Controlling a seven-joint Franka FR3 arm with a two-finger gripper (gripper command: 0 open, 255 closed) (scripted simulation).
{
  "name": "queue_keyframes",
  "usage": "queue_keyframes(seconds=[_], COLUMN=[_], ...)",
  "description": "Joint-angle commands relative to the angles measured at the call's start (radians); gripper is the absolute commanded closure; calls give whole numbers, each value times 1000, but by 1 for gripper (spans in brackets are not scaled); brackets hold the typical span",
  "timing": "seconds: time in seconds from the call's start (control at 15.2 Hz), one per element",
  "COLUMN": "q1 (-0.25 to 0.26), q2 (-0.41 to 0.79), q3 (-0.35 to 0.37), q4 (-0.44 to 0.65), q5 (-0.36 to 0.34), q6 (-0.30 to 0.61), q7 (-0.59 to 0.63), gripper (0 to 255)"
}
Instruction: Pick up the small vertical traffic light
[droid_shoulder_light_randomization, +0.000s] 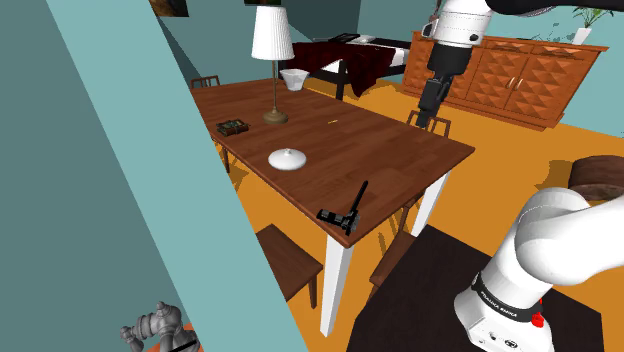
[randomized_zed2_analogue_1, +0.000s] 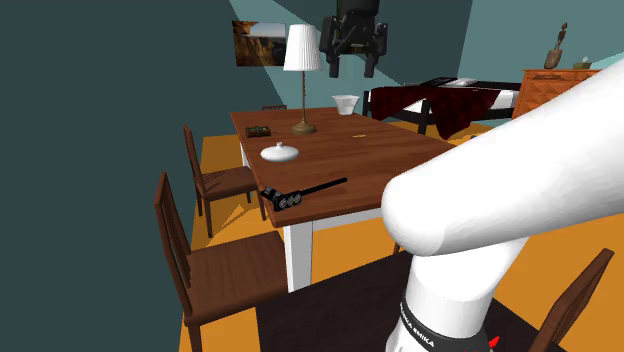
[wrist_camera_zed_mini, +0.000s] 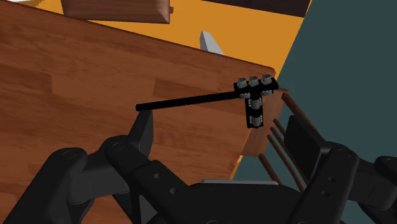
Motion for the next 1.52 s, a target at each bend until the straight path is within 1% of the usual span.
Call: queue_keyframes(seconds=[0.0, 0.4, 0.73, 1.12, 1.45], q1=[0, 34, 63, 96, 121], q2=[0, 85, 191, 357, 522], q3=[0, 37, 70, 111, 146], q4=[0, -112, -172, -204, -194], q5=[0, 30, 53, 76, 85], q6=[0, 186, 344, 532, 680], q7=[0, 6, 9, 12, 17], gripper=[0, 0, 0, 0, 0])
